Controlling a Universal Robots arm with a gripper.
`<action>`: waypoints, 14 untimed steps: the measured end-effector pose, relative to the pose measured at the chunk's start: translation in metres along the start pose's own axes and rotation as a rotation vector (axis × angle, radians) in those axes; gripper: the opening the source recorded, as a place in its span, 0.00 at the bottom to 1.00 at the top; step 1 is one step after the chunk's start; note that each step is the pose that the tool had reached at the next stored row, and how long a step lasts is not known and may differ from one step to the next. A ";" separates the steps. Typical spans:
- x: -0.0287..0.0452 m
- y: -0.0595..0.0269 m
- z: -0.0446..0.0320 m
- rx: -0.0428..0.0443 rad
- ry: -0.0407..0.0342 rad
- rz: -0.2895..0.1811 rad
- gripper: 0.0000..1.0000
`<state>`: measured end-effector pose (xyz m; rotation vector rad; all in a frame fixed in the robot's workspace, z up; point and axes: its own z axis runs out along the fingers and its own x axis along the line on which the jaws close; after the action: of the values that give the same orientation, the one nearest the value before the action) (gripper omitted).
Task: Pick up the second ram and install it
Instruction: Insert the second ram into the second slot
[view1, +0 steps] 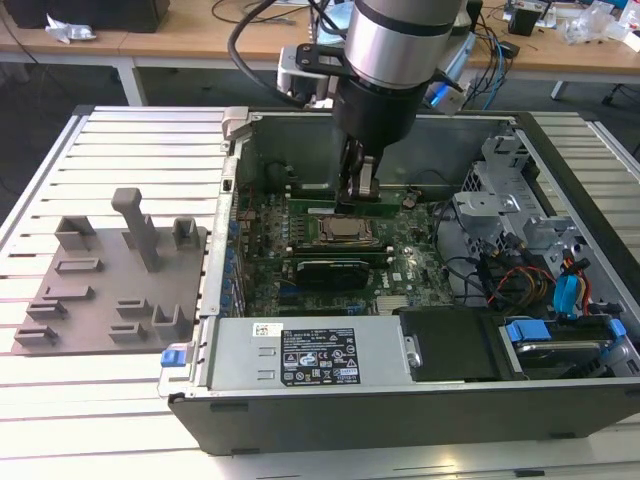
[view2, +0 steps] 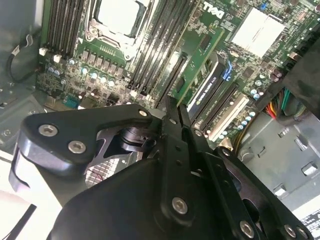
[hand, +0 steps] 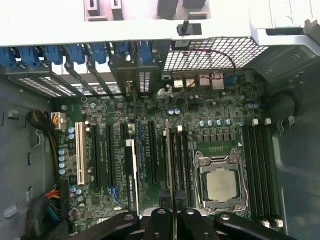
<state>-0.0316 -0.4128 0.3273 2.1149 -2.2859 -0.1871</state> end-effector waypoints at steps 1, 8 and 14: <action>-0.0057 0.0003 0.0023 0.0000 0.0000 0.000 0.14; -0.0117 -0.0008 0.0176 -0.0002 -0.0006 0.000 0.14; -0.0122 -0.0015 0.0261 -0.0001 -0.0008 0.000 0.14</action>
<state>-0.0316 -0.3988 0.3021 2.1153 -2.2862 -0.1881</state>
